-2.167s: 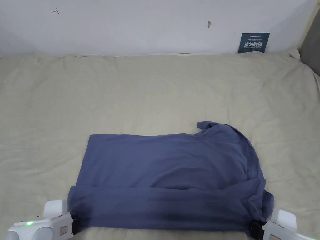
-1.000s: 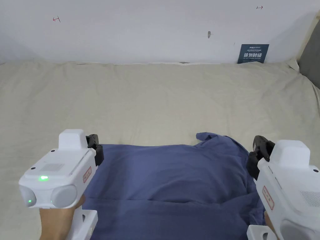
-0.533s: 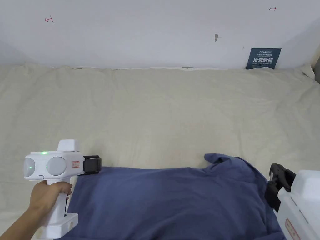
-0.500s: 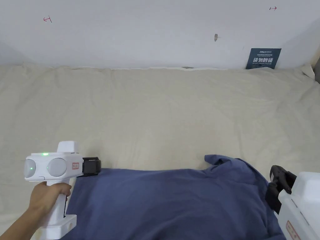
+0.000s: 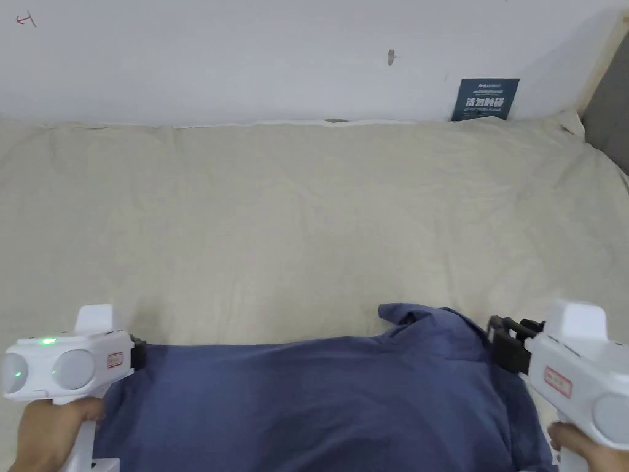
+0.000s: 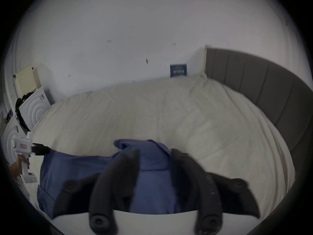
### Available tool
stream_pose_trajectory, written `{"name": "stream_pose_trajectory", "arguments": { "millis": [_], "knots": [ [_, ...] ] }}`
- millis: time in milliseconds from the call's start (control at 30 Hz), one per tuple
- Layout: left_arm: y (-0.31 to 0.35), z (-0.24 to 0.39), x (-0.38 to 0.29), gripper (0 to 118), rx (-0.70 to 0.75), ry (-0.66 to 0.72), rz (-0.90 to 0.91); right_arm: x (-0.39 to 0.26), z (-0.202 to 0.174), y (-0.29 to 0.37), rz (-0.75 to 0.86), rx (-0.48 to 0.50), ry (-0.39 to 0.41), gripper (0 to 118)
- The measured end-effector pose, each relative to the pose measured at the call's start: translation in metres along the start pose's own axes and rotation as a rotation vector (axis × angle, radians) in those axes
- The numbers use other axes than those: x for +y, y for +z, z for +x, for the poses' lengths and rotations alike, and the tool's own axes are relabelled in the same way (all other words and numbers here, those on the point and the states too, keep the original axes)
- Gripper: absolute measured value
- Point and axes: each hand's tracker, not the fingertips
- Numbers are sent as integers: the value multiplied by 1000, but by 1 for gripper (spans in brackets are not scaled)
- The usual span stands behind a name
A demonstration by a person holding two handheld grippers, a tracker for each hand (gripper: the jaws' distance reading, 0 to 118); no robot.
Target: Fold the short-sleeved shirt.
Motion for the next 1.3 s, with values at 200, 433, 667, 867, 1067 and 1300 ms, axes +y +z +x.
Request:
{"name": "stream_pose_trajectory", "arguments": {
  "millis": [200, 433, 667, 867, 1067, 1300],
  "knots": [
    [66, 8, 0, 2, -95, 45, 117, 12, 17, -94, -181, -88, 92, 104],
    [87, 8, -4, 2, -108, 53, 123, -9, 18, -143, -297, -81, 139, 7],
    [106, 0, -19, 2, -76, 84, 124, -7, 0, -66, -107, -25, 206, 4],
    [143, -9, -40, 2, -32, 111, 136, -1, 1, 60, 38, 109, 158, 4],
    [180, -23, -84, 2, -4, 170, 110, -41, 14, 152, 65, 186, 104, 4],
    [198, -25, -168, 2, 13, 177, -10, -130, 30, 182, -45, 171, 36, 4]
  ]
}}
